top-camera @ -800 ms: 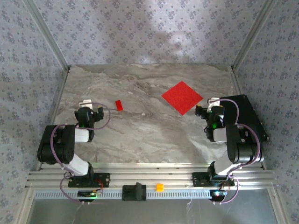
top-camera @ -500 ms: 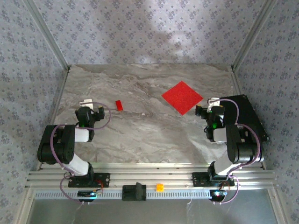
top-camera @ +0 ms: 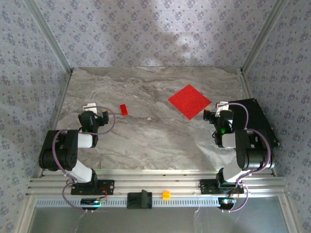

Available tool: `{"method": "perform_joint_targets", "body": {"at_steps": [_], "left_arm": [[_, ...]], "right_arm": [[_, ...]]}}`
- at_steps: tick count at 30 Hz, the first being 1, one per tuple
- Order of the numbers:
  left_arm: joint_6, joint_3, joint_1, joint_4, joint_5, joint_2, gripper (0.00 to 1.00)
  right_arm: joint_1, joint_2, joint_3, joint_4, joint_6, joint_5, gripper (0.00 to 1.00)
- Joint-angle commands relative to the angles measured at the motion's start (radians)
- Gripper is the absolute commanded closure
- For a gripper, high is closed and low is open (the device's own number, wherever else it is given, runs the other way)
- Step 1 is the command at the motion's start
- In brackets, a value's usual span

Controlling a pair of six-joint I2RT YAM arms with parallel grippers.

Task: Fold a paper plane with a square sheet of paper (pick it up from the middle)

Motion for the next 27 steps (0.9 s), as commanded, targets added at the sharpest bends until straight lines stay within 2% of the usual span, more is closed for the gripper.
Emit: {"method": "perform_joint_targets", "body": {"at_steps": [1,16,18,21,27], "left_arm": [[0.010,0.024,-0.001,0.018,0.017,-0.008,0.00],[0.010,0.026,0.004,0.015,0.026,-0.008,0.00],[0.009,0.024,0.005,0.017,0.027,-0.008,0.00],[0.044,0.018,0.000,0.020,0.092,-0.015,0.00],[0.035,-0.041,-0.008,0.066,0.059,-0.090,0.00]], "right_arm": [[-0.004,0.001,0.013,-0.016,-0.002,-0.016,0.01],[-0.004,0.000,0.014,-0.016,-0.003,-0.017,0.01],[-0.005,-0.004,0.008,-0.010,-0.014,-0.066,0.01],[0.005,-0.013,0.003,-0.006,-0.033,-0.063,0.01],[0.007,-0.035,-0.026,0.024,-0.037,-0.070,0.01]]}}
